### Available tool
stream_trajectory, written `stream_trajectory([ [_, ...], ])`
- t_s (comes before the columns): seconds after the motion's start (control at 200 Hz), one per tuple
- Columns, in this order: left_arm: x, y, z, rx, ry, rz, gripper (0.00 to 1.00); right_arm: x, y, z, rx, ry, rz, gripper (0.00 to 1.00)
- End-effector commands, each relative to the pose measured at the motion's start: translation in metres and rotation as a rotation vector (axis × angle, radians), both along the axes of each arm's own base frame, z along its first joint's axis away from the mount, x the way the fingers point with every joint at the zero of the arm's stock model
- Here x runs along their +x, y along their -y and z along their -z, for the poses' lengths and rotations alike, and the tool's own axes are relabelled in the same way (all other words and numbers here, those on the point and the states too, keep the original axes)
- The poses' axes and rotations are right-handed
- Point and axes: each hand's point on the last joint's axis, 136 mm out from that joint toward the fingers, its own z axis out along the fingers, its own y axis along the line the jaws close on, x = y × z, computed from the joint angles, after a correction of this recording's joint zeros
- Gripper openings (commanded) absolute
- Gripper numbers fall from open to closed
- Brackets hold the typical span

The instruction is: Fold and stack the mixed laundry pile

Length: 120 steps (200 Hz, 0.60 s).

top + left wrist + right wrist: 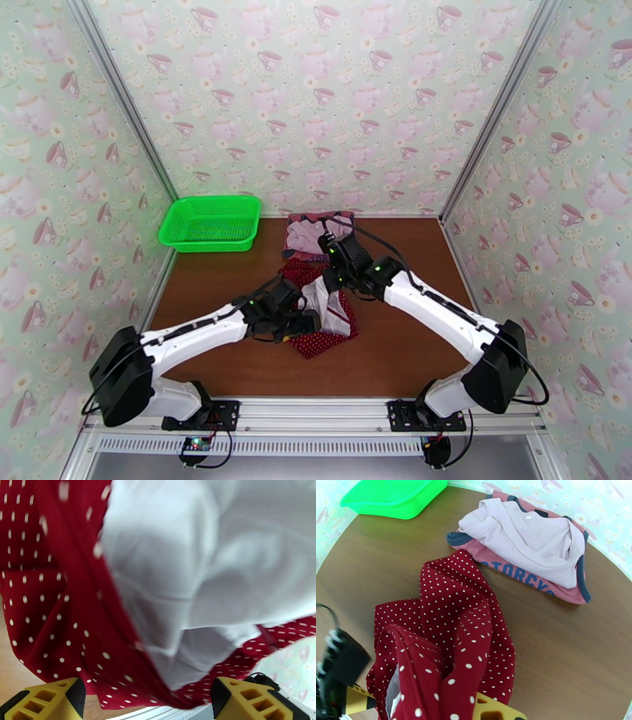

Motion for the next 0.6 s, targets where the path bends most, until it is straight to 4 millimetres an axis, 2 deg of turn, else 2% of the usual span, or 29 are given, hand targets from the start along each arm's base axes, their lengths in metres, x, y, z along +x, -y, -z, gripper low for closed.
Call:
stream_trajectory([
  [0.0, -0.003, 0.003, -0.006, 0.038, -0.071, 0.036, 0.89, -0.005, -0.006, -0.009, 0.053, 0.022, -0.011, 0.00],
  [0.16, 0.000, -0.001, -0.006, 0.116, -0.102, 0.074, 0.86, -0.010, -0.007, -0.006, 0.076, 0.023, -0.024, 0.00],
  [0.331, -0.001, -0.012, -0.009, 0.151, -0.095, 0.055, 0.76, -0.015, -0.004, -0.001, 0.075, 0.016, -0.033, 0.00],
  [0.596, -0.003, -0.012, 0.005, 0.149, -0.104, 0.034, 0.78, -0.021, -0.003, -0.006, 0.101, 0.025, -0.040, 0.00],
])
